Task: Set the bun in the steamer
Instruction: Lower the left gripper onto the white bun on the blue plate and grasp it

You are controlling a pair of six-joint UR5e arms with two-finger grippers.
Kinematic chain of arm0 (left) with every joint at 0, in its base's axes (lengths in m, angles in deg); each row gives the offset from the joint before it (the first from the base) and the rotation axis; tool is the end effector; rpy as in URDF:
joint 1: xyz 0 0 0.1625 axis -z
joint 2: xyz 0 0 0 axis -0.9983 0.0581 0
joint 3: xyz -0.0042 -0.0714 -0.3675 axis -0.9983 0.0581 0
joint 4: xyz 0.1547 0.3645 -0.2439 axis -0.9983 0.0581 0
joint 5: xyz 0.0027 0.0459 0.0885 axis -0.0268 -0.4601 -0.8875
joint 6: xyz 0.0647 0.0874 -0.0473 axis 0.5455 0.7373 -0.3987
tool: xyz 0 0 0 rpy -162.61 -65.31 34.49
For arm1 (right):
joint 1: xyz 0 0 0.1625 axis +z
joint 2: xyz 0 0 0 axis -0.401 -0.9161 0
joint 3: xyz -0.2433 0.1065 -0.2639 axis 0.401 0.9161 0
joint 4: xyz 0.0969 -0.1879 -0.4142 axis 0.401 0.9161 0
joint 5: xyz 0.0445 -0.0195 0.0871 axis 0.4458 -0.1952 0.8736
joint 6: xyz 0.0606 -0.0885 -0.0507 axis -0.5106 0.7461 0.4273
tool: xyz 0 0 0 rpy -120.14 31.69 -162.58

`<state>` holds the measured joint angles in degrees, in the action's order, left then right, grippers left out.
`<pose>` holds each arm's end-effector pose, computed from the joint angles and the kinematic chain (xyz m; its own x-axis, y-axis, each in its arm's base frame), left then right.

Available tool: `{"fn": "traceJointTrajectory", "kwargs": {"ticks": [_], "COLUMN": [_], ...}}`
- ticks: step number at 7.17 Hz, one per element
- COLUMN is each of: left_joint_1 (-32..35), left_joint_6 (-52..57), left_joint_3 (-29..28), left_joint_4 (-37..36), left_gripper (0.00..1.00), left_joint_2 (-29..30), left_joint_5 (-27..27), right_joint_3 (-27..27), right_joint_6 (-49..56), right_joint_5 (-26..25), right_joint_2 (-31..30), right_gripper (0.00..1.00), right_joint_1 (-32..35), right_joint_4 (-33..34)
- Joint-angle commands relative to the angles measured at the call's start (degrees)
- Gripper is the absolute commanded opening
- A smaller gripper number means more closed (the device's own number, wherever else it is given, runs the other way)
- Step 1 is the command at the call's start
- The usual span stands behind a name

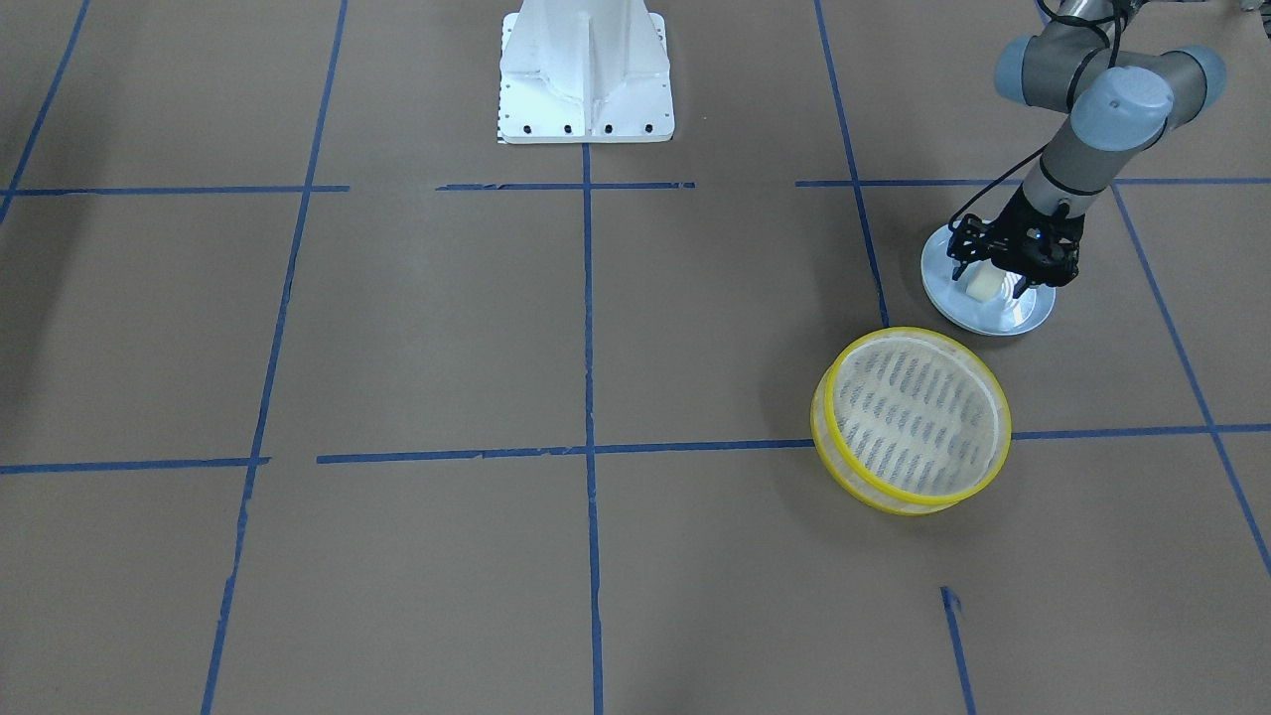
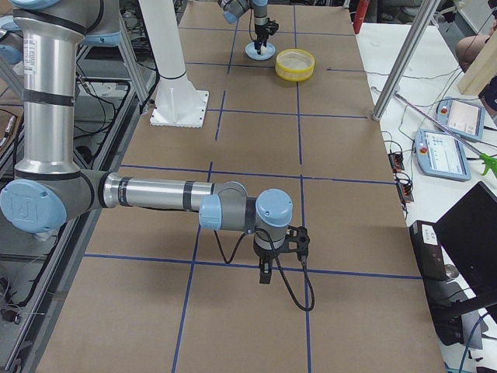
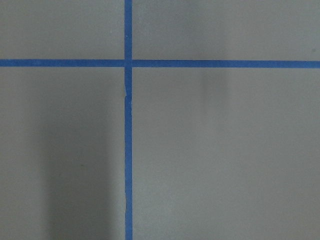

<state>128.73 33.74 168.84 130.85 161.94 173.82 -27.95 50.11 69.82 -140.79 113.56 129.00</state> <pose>0.3471 -0.4278 0.5245 0.6718 0.4163 -0.6126 -0.2434 0.9052 0.3483 0.0544 -0.5048 0.6353 0.7522 0.0161 0.6587 -0.0032 0.9998 -0.0207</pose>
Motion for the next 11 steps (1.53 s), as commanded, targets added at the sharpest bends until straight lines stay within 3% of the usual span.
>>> {"fn": "traceJointTrajectory", "kwargs": {"ticks": [1, 7, 8, 9, 10, 11], "left_joint_1": [-0.4, -0.3, 0.4, 1.1, 6.3, 9.8], "left_joint_6": [-0.1, -0.8, -0.8, -0.9, -4.3, -6.7], "left_joint_3": [0.1, 2.8, 3.8, 6.2, 6.2, 5.6], "left_joint_4": [-0.1, -0.3, -0.3, -0.6, -1.5, -1.6], "left_gripper": [0.68, 0.34, 0.35, 0.35, 0.35, 0.35], "left_joint_2": [-0.3, -0.6, -0.5, -0.6, 0.4, 2.8], "left_joint_5": [0.5, 0.5, 0.7, 3.4, 10.3, 12.6], "right_joint_3": [0.0, 0.0, 0.0, 0.0, 0.0, 0.0], "right_joint_6": [0.0, 0.0, 0.0, 0.0, 0.0, 0.0], "right_joint_5": [0.0, 0.0, 0.0, 0.0, 0.0, 0.0], "right_joint_2": [0.0, 0.0, 0.0, 0.0, 0.0, 0.0], "right_gripper": [1.0, 1.0, 1.0, 1.0, 1.0, 1.0], "right_joint_1": [0.0, 0.0, 0.0, 0.0, 0.0, 0.0], "right_joint_4": [0.0, 0.0, 0.0, 0.0, 0.0, 0.0]}}
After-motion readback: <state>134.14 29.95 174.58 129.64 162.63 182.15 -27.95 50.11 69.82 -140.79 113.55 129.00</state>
